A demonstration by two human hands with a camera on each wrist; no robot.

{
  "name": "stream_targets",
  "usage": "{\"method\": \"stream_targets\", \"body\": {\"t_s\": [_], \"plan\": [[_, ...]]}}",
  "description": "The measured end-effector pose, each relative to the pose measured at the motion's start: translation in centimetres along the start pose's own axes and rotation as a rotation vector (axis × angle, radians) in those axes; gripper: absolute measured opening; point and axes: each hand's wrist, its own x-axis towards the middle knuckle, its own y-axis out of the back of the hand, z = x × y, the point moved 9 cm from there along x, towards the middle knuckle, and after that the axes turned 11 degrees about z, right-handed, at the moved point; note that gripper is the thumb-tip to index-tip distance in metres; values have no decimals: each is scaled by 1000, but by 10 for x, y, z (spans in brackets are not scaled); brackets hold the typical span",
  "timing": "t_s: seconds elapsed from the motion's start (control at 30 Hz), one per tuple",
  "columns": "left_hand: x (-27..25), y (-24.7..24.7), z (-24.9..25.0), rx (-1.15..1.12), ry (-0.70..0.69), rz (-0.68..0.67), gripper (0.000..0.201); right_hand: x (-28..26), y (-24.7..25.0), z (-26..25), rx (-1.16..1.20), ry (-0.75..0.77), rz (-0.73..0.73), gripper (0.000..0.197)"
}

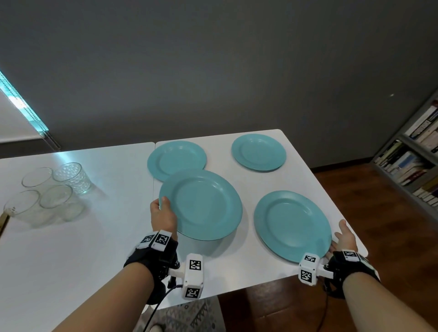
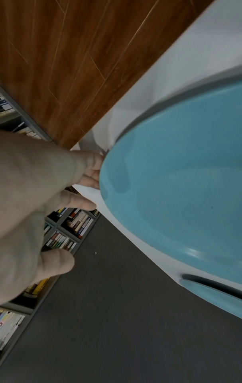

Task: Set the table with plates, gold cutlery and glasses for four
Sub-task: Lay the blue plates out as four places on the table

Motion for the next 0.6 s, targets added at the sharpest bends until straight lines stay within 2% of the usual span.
{"method": "stream_targets", "body": {"t_s": [0.1,0.3,0.4,0.47,0.53,0.6], "plan": [[0,-1,0,1,3,-10,37,5,0,-4,-16,21,6,83],[3,0,1,6,2,-16,37,7,2,-19,-90,62,41,71],[5,2,-2,15,6,-13,37,16,7,-27,-279,128,109,76],[4,3,-3,18,7,-12,36,13,5,-32,-529,231,116,70],[3,3,-3,7,10,-16,36,-8,-4,-35,-980,427,76,50],[2,2,-2,3,8,-16,35,-23,-11,-31,-1441,569,50,40]]}}
